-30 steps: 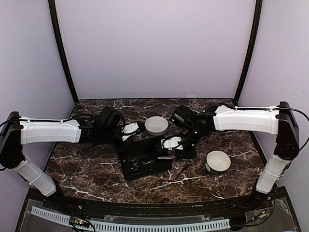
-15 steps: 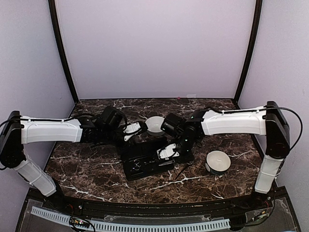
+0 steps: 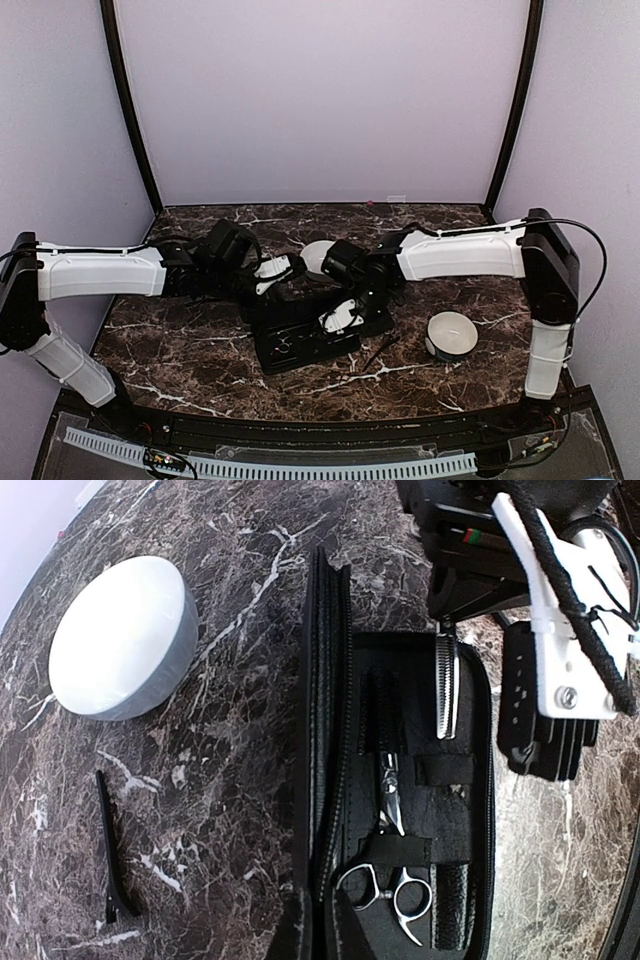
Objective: Sort the hair-cutting tools
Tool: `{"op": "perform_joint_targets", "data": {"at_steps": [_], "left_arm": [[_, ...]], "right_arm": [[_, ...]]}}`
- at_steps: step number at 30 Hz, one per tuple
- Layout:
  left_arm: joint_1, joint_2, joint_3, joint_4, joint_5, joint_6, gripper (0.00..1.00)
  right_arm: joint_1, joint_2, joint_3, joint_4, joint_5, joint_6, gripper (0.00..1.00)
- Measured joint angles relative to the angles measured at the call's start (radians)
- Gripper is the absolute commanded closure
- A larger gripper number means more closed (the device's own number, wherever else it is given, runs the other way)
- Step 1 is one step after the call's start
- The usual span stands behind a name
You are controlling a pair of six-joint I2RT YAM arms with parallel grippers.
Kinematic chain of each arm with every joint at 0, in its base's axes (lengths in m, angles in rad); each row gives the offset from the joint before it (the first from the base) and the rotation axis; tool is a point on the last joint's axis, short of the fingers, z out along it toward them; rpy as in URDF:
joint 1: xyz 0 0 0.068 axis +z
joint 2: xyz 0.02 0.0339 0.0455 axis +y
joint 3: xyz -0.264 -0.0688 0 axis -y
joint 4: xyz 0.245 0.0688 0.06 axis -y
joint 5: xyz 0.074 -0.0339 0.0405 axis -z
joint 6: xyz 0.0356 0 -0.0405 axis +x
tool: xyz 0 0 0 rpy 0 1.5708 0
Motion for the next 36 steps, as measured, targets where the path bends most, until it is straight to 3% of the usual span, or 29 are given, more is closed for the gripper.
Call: {"op": "perform_joint_targets", "data": {"at_steps": [12,36], "left_arm": [[0.000,0.000,0.000,-0.006,0.005,0.000,1.00],[0.018,0.014,0.023,-0.026,0.035,-0.023,1.00]], "right_arm": [[0.000,0.085,0.087,-0.013,-0.031,-0.018,1.00],[0.029,0.131,0.105,0.016,-0.139,-0.034,1.00]]}}
